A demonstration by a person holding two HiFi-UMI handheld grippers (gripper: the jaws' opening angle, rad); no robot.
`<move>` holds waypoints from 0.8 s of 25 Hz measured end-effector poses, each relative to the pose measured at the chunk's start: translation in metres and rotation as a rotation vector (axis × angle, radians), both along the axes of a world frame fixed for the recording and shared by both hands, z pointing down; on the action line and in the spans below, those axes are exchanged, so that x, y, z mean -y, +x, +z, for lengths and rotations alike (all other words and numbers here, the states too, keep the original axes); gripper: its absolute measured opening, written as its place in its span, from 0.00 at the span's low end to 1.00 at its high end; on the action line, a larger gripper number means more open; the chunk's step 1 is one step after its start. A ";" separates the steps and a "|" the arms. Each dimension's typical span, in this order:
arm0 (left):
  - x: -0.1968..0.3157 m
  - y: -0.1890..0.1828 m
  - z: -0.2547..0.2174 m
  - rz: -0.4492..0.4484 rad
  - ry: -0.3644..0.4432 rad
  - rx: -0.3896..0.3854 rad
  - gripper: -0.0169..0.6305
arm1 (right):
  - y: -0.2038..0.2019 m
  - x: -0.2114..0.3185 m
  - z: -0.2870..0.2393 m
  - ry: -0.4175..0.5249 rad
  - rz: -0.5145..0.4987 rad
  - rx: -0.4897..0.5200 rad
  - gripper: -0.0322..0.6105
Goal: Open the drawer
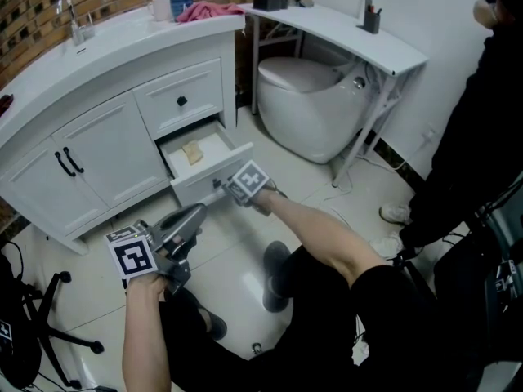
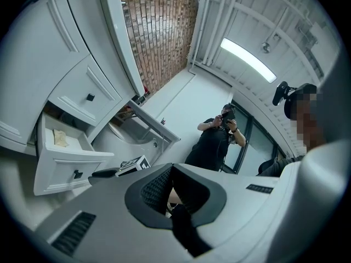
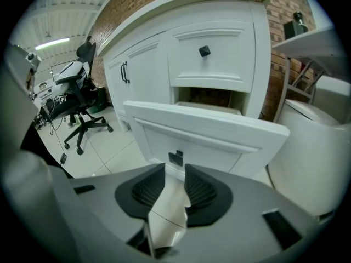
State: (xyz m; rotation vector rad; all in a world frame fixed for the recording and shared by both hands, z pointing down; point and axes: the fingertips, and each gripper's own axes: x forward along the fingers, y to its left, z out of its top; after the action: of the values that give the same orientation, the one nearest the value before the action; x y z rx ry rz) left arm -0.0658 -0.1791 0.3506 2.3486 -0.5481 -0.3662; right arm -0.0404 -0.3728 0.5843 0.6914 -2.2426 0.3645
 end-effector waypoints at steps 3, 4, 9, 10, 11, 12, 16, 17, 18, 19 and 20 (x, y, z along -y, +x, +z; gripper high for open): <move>0.000 0.002 0.001 0.002 -0.002 0.006 0.01 | -0.003 -0.007 -0.021 0.008 -0.018 0.060 0.25; -0.001 0.002 0.001 0.003 -0.003 0.008 0.01 | -0.004 -0.011 -0.027 0.004 -0.026 0.082 0.25; -0.006 0.003 0.000 -0.002 -0.005 0.011 0.01 | -0.003 -0.034 -0.048 -0.038 -0.069 0.169 0.25; -0.008 0.004 0.000 -0.002 -0.005 0.011 0.01 | -0.003 -0.039 -0.052 -0.041 -0.082 0.181 0.25; -0.010 0.005 -0.001 -0.001 -0.004 0.012 0.01 | -0.003 -0.046 -0.057 -0.043 -0.098 0.193 0.24; -0.012 0.007 -0.001 0.000 -0.003 0.013 0.01 | -0.003 -0.053 -0.061 -0.045 -0.115 0.204 0.24; -0.021 0.013 -0.004 0.004 0.007 0.011 0.01 | -0.005 -0.087 -0.084 -0.072 -0.203 0.273 0.24; -0.024 0.014 -0.005 0.005 0.010 0.011 0.01 | -0.006 -0.098 -0.091 -0.080 -0.227 0.297 0.24; -0.027 0.016 -0.005 0.005 0.014 0.011 0.01 | -0.007 -0.108 -0.098 -0.085 -0.252 0.324 0.23; -0.031 0.016 -0.005 0.006 0.017 0.009 0.01 | -0.007 -0.118 -0.106 -0.086 -0.275 0.350 0.23; -0.035 0.017 -0.006 0.007 0.021 0.007 0.01 | -0.008 -0.128 -0.114 -0.082 -0.297 0.375 0.23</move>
State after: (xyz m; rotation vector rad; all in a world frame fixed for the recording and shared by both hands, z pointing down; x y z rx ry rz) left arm -0.0489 -0.1446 0.3441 2.3723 -0.5419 -0.3619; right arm -0.0481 -0.2446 0.4705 0.2517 -2.6205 0.4634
